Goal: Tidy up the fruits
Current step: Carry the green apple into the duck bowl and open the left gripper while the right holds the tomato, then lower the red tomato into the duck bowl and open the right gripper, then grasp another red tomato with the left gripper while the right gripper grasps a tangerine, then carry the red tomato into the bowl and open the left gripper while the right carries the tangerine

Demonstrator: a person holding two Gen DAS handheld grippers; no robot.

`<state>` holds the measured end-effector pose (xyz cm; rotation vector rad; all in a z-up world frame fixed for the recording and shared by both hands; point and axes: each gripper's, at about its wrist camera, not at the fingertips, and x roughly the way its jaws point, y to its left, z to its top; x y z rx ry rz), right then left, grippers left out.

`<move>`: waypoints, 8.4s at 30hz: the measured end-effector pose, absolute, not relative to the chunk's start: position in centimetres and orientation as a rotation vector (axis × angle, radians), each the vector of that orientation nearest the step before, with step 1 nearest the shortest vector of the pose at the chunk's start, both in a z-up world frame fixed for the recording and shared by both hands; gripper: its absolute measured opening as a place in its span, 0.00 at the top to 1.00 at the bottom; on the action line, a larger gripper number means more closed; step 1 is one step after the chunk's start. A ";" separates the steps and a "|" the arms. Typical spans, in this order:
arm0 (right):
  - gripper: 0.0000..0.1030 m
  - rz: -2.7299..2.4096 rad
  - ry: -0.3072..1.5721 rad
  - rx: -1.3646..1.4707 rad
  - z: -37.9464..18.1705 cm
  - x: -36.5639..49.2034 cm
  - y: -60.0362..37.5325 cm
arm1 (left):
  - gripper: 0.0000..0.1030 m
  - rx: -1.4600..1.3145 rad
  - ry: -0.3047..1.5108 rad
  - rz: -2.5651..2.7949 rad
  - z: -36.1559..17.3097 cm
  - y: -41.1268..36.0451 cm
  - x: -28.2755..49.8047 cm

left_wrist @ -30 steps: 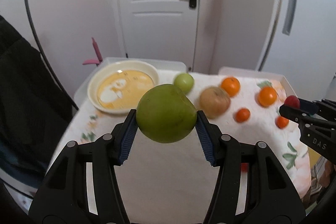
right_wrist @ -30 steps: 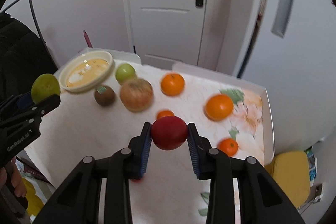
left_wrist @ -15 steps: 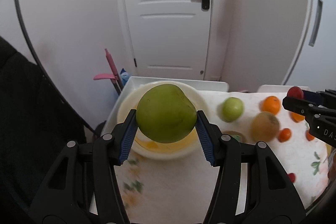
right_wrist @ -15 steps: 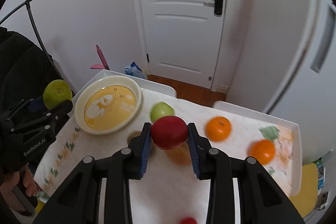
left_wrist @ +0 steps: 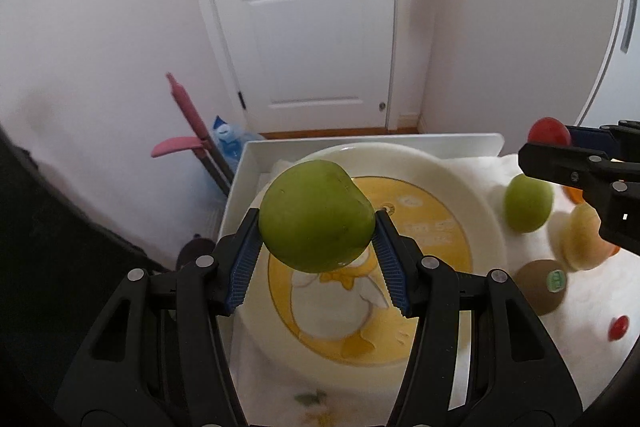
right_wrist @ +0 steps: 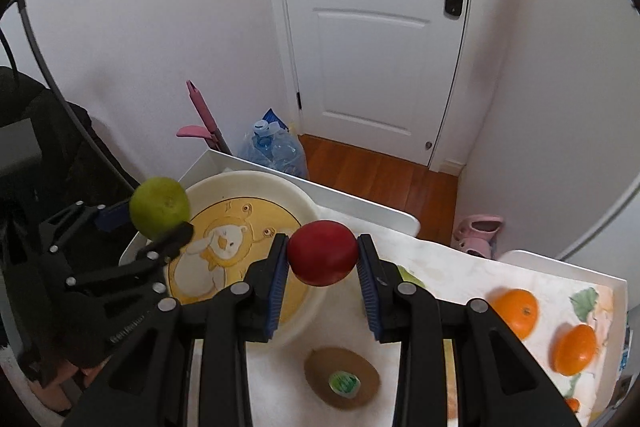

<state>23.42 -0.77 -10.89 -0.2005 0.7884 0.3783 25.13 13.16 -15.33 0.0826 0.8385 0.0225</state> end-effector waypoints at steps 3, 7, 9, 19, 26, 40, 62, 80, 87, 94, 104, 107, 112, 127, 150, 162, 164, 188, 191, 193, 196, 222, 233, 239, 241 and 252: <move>0.70 0.367 0.812 -0.189 -11.9 24.7 0.1 | 0.42 0.095 0.862 0.003 -16.7 13.4 26.6; 0.70 0.348 0.839 -0.177 -12.9 26.0 0.5 | 0.42 0.125 0.879 -0.018 -18.1 13.2 27.9; 0.70 0.341 0.848 -0.175 -13.3 26.5 0.5 | 0.42 0.131 0.887 -0.031 -18.6 13.1 28.2; 0.70 0.321 0.858 -0.155 -13.3 27.8 0.2 | 0.00 0.121 0.822 -0.072 -17.2 13.4 27.6; 0.70 0.356 0.856 -0.164 -12.8 27.6 0.6 | 0.00 0.136 0.823 -0.046 -15.3 13.7 25.7; 0.70 0.529 0.917 -0.284 -16.3 28.1 4.0 | 0.00 0.048 0.865 0.034 -15.2 16.0 22.5; 0.00 0.589 0.926 -0.278 -16.9 28.2 5.2 | 0.00 -0.020 0.894 0.088 -15.2 18.4 21.4; 0.00 0.480 0.885 -0.250 -10.8 23.6 2.6 | 0.00 -0.011 0.844 0.068 -9.6 18.0 20.6; 0.00 0.430 0.858 -0.246 -8.4 21.2 -0.5 | 0.00 0.010 0.819 0.024 -7.5 14.7 19.1; 0.00 0.370 0.804 -0.209 -6.3 18.4 -5.8 | 0.00 -0.008 0.799 -0.002 -6.3 9.9 16.7; 0.00 0.269 0.783 -0.176 -5.1 14.5 -16.3 | 0.00 -0.005 0.801 -0.044 -6.5 1.2 12.9; 0.00 0.247 0.785 -0.180 -5.6 13.5 -19.0 | 0.00 -0.002 0.810 -0.054 -7.4 -1.4 11.9; 0.00 0.243 0.798 -0.172 -7.1 12.5 -23.2 | 0.00 -0.018 0.814 -0.078 -8.8 -5.9 9.9; 0.00 0.277 0.805 -0.186 -14.6 12.2 -31.1 | 0.03 0.062 0.837 -0.145 -17.0 -15.8 5.8; 0.06 0.290 0.823 -0.191 -20.3 13.7 -33.0 | 0.49 0.120 0.894 -0.188 -21.8 -18.3 6.9; 0.27 0.276 0.828 -0.169 -20.7 14.7 -32.8 | 0.61 0.111 0.904 -0.187 -21.6 -18.1 7.3; 0.32 0.271 0.826 -0.163 -20.7 14.8 -32.7 | 0.61 0.108 0.905 -0.184 -21.6 -17.8 7.5; 0.65 0.235 0.787 -0.143 -15.9 14.5 -32.4 | 0.61 0.087 0.842 -0.130 -16.2 -14.8 8.9; 0.65 0.249 0.774 -0.153 -14.4 13.8 -31.8 | 0.61 0.085 0.819 -0.121 -14.5 -14.2 8.8; 0.65 0.262 0.769 -0.160 -13.3 13.6 -31.1 | 0.61 0.082 0.806 -0.117 -13.4 -13.7 8.8; 0.65 0.286 0.760 -0.173 -11.6 12.8 -29.7 | 0.61 0.081 0.780 -0.111 -11.6 -12.6 8.8; 0.65 0.447 0.751 -0.184 -7.1 14.9 -7.4 | 0.61 0.071 0.725 -0.038 -6.1 8.8 14.1; 0.65 0.452 0.806 -0.173 -10.1 18.9 -0.6 | 0.61 0.060 0.786 -0.046 -10.4 14.5 19.5; 0.65 0.441 0.851 -0.150 -12.1 21.2 1.2 | 0.61 0.047 0.840 -0.040 -13.8 16.4 22.6; 0.65 0.436 0.867 -0.153 -12.9 21.9 1.6 | 0.61 0.049 0.856 -0.039 -14.7 16.7 23.6; 0.65 0.410 0.896 -0.122 -14.3 24.2 1.2 | 0.61 0.064 0.866 -0.061 -17.1 16.5 25.5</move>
